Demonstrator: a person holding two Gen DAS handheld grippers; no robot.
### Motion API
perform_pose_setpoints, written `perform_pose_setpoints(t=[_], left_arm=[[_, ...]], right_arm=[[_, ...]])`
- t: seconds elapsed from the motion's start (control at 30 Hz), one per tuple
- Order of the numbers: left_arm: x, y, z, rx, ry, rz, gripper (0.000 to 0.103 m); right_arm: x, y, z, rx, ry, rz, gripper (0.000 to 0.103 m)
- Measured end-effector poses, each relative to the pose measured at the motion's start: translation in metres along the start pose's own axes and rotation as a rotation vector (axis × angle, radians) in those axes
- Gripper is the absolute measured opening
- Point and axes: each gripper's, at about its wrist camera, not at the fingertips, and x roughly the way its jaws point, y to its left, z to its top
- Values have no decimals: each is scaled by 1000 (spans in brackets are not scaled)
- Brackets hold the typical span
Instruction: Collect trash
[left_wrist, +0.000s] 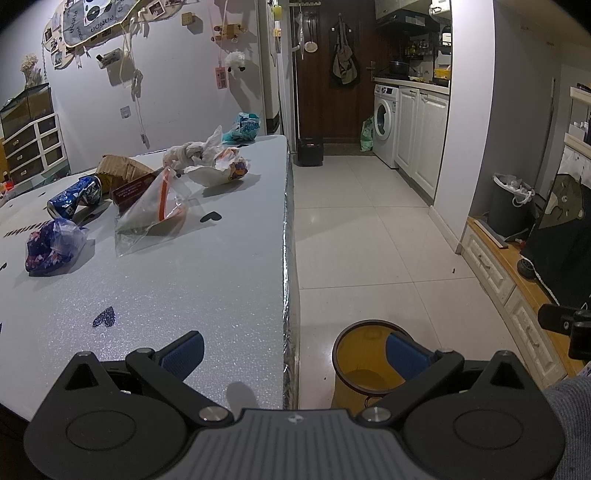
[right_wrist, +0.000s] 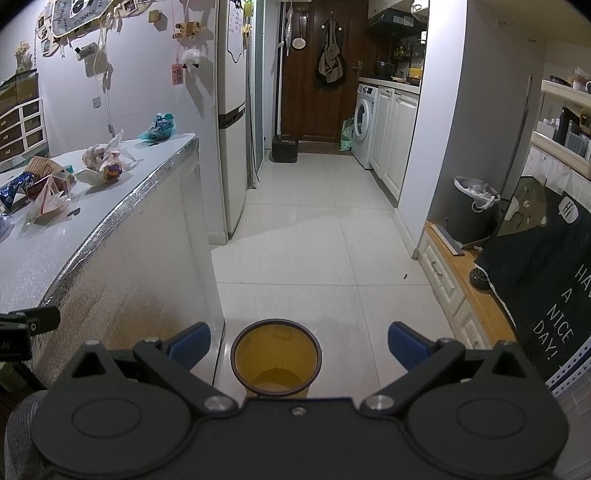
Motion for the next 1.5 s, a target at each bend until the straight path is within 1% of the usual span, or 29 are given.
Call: perform_pose_setpoints(t=[0.33,0.53,0.67,0.8,1.0,1.07,1.17,1.27,1.4,1.5], left_arm=[[-1,-2,0,1,-15,8,103],[-1,-1,-1,-2,-24,-4,103],[1,5,-1,3,-35,8,103],[3,18,1,-8,-50,23,103],[7,50,9,-29,-74,56,103],[9,66,13,-55,-82,75,103],[9,90,19,-60,-95,148,103],[11,114,26,-76,-95,205,103],[13,154,33,-113,-95,281,103],[16,176,38,-117,-90,332,103]], right_arm=[[1,1,-1,-3,-2,2,103],[2,-1,-3,-1,-8,3,103],[3,-1,-5,-9,-38,16,103],[7,0,-4,-19,-80,56,103],[15,12,10,-55,-161,158,103],[18,20,19,-78,-192,198,103],[25,30,34,-87,-211,234,103],[33,44,51,-106,-235,269,103],[44,65,73,-115,-286,351,103],[55,81,92,-112,-290,402,103]])
